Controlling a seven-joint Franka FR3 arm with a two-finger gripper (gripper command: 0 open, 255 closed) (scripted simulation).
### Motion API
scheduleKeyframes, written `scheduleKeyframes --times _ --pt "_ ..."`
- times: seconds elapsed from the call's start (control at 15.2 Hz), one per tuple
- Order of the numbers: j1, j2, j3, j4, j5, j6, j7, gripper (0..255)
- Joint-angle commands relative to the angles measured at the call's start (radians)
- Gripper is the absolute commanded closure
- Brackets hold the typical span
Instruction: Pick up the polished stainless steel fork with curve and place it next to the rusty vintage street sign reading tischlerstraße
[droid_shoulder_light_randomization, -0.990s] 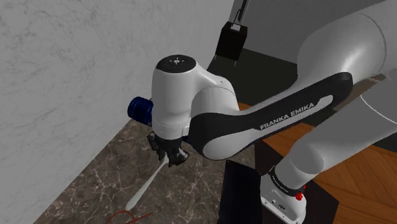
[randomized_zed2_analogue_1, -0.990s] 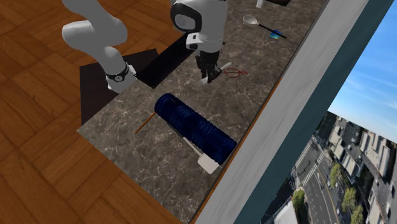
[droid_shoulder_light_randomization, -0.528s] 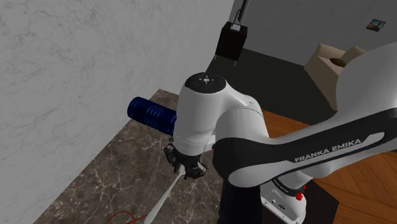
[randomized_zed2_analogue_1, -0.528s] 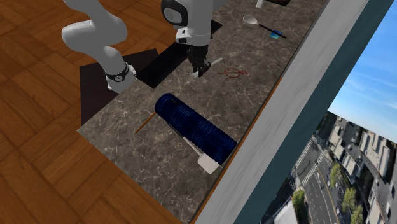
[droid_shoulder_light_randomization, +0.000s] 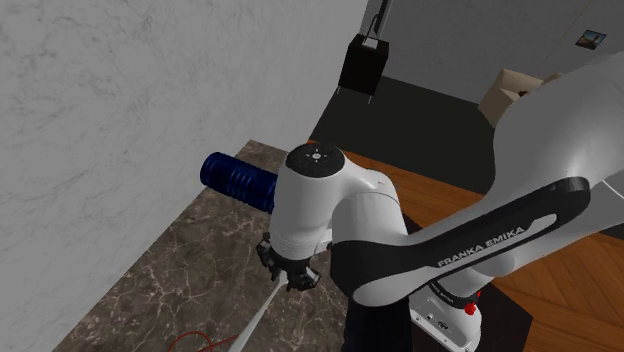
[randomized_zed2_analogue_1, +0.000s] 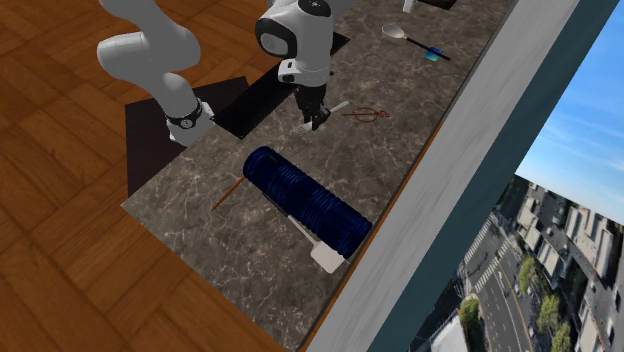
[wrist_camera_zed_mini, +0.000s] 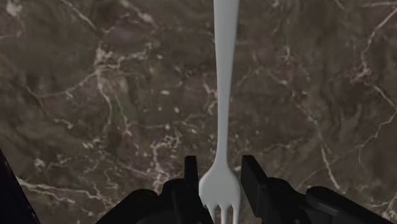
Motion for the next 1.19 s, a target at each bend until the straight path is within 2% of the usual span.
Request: scheduleKeyframes --times 0.0,0.2,0.66,0.73,1.06,1.12 --pt "-0.024 0.031 0.029 -0.011 -0.028 0.036 0.024 255" --pt "-0.08 0.097 0.086 -0.025 -0.102 0.093 0.081 255" --pt "-0.079 0.097 0.086 -0.025 -0.102 0.093 0.081 255" --pt "-0.079 0.097 0.086 -0.025 -0.102 0.093 0.081 0" --pt "-0.079 0.097 0.086 -0.025 -0.102 0.093 0.081 0" --pt "-0.038 0.043 0.046 -0.014 -0.038 0.048 0.034 0"
